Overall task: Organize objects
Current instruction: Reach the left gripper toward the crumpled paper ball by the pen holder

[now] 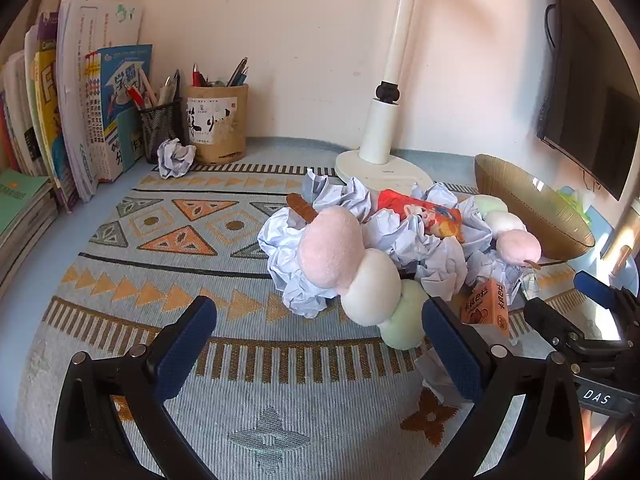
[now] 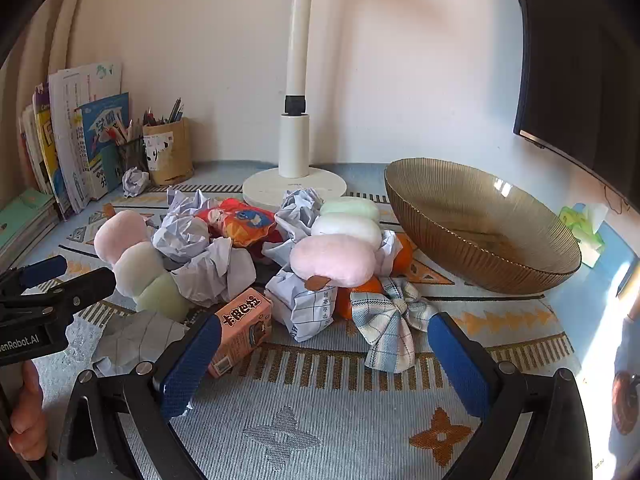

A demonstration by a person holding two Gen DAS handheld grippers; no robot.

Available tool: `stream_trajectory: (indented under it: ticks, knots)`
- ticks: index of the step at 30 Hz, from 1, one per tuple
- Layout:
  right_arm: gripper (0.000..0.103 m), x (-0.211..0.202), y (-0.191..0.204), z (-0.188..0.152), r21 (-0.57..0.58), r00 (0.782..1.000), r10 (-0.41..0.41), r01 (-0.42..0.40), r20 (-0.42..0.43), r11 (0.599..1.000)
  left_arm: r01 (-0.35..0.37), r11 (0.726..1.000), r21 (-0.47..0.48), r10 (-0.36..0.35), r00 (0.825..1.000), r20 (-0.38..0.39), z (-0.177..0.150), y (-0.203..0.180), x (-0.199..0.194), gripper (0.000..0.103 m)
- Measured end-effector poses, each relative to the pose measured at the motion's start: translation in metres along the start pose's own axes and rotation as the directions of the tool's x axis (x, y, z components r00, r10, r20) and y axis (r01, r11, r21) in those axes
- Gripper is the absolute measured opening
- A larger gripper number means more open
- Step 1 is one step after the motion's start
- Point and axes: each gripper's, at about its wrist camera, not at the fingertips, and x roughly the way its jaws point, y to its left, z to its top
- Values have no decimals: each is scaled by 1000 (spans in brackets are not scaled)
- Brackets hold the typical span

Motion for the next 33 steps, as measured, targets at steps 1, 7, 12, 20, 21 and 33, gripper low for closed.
stream_trajectory:
  ticks: [1,7,12,20,21,33]
  knots:
    - [103,0,0,0,1,1000,2,-2,-1,1000,0,1000,0,0,1000,0,0,0,0,102]
    - [103,-1,-13,0,60,999,41,-41,7,997,-2,1000,-4,2,1000,0,0,2,0,102]
    - [103,-3,-40,7,205,984,177,-170,-15,964,53,998,-40,-54,998,-17,5,12,-4,102]
    - [89,11,-36,55,248,976,205,-181,-78,952,-38,999,-38,39,999,20,77,93,-15,102]
    - [83,19,-30,57,233,979,181,-155,-95,960,-71,996,-58,72,997,17,86,108,-5,102]
    - [78,45,-27,43,230,995,86,-75,-39,970,-231,968,-101,212,962,-171,143,176,167,97]
